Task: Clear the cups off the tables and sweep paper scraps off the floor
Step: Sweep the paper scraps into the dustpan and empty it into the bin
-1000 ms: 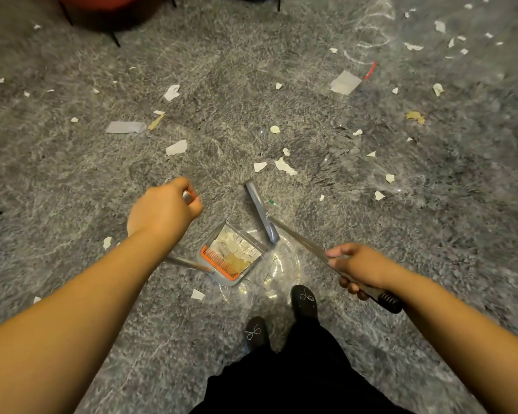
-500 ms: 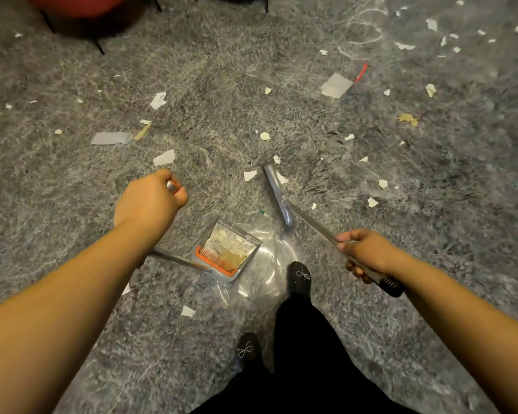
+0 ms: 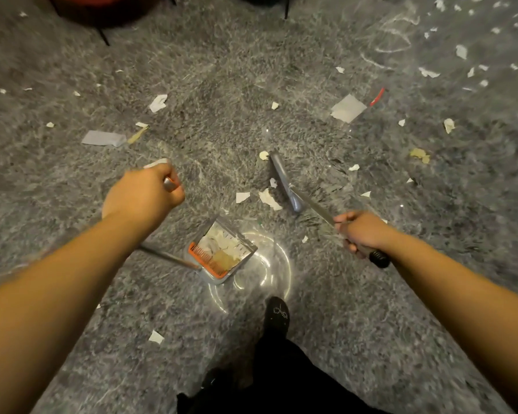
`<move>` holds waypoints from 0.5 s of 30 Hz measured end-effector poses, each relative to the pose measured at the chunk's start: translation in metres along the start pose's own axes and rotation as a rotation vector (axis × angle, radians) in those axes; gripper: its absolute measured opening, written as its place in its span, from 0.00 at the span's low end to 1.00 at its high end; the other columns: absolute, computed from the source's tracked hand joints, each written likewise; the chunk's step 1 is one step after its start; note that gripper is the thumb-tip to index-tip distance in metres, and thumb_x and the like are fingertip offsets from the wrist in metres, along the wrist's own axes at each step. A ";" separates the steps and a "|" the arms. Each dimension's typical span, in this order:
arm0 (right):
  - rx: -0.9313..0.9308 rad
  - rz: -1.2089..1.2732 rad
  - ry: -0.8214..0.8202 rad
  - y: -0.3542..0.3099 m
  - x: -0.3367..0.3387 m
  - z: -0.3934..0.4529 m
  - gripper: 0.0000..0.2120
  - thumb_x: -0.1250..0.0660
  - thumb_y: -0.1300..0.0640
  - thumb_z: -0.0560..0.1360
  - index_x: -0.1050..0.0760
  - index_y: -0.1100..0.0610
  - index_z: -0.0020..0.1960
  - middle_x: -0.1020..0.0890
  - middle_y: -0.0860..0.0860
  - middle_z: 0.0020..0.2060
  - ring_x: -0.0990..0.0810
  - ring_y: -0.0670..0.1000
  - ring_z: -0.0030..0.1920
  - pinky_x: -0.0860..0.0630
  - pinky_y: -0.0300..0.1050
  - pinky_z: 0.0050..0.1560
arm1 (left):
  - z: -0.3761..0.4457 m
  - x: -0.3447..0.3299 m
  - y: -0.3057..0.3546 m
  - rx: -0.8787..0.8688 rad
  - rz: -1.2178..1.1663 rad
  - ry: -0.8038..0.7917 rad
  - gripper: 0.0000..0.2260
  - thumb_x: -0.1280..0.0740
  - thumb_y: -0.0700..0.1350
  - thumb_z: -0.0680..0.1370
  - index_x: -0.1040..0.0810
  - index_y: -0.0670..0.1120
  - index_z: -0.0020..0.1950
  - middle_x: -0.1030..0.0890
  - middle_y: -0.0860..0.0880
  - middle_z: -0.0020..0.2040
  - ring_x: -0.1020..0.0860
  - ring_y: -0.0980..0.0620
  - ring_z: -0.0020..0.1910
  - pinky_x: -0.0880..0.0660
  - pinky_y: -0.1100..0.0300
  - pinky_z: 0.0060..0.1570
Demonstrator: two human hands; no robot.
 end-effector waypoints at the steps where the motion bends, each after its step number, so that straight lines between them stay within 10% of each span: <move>1: 0.002 -0.020 0.007 -0.009 0.005 0.012 0.10 0.39 0.62 0.80 0.29 0.60 0.61 0.29 0.53 0.20 0.33 0.48 0.16 0.37 0.35 0.17 | 0.004 -0.001 0.003 0.001 0.013 0.002 0.04 0.31 0.49 0.75 0.25 0.52 0.43 0.18 0.44 0.42 0.22 0.40 0.41 0.24 0.51 0.39; 15: 0.046 -0.568 -0.058 -0.098 0.010 0.124 0.11 0.40 0.60 0.81 0.25 0.62 0.61 0.17 0.57 0.34 0.19 0.55 0.34 0.24 0.46 0.40 | 0.036 0.001 0.012 0.027 0.090 -0.026 0.05 0.31 0.51 0.75 0.26 0.52 0.42 0.17 0.46 0.41 0.21 0.40 0.41 0.23 0.50 0.38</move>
Point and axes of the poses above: each hand's wrist, its own z-axis towards the middle knuckle, its own x-axis out of the back of the hand, y = z × x, the point moved 3 cm from there along z, towards the middle knuckle
